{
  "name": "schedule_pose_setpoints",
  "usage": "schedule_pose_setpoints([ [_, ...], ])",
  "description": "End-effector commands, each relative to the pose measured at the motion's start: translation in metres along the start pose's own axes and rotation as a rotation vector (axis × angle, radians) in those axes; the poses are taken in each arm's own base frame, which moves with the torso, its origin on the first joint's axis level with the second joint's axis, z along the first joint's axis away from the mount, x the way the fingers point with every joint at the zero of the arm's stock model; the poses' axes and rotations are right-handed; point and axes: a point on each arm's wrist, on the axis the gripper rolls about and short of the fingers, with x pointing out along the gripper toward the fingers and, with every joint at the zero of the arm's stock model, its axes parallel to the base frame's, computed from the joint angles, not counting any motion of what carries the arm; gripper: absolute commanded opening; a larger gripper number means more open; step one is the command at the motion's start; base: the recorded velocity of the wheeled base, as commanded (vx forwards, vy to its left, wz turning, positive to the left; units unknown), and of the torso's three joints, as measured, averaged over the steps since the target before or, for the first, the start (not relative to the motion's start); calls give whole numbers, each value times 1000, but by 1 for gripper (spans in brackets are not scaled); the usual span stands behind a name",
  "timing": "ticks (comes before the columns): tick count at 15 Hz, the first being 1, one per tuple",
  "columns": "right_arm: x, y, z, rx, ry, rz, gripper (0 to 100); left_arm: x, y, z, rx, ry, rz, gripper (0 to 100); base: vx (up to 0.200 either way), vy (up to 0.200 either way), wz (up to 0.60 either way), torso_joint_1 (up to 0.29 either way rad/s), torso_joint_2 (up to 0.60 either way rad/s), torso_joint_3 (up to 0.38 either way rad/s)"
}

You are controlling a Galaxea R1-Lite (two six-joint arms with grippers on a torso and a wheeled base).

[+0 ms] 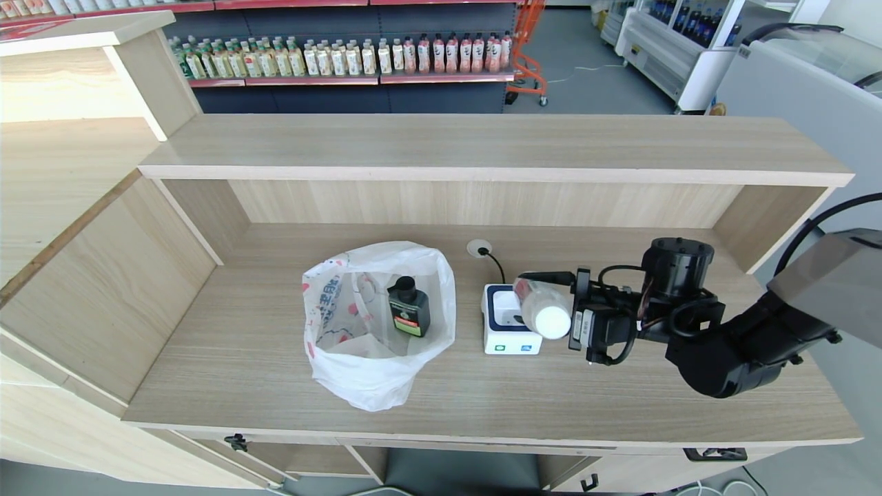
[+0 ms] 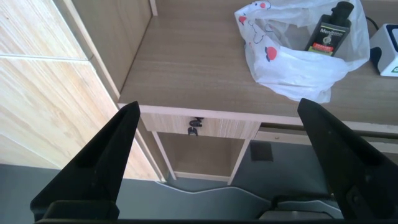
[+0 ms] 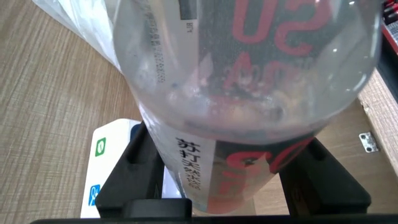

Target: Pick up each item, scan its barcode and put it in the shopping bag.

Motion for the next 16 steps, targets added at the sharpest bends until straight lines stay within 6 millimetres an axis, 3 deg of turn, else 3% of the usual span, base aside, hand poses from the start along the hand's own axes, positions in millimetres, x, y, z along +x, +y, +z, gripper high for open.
schedule_pose_setpoints([
  [1, 1, 0, 0, -2, -1, -1, 0, 0, 0, 0, 0, -1, 0, 100, 0, 0, 0, 0, 0, 0],
  [7, 4, 0, -2, -15, -11, -24, 0, 0, 0, 0, 0, -1, 0, 100, 0, 0, 0, 0, 0, 0],
  [10, 17, -9, 17, 98, -75, -68, 0, 0, 0, 0, 0, -1, 0, 100, 0, 0, 0, 0, 0, 0],
  [11, 23, -24, 32, 144, -99, -178, 0, 0, 0, 0, 0, -1, 0, 100, 0, 0, 0, 0, 0, 0],
  [13, 22, -37, 46, 276, -31, -368, 0, 0, 0, 0, -2, -1, 0, 100, 0, 0, 0, 0, 0, 0],
  [16, -4, -27, 54, 689, 343, -623, 0, 0, 0, 0, -2, -1, 0, 100, 0, 0, 0, 0, 0, 0],
])
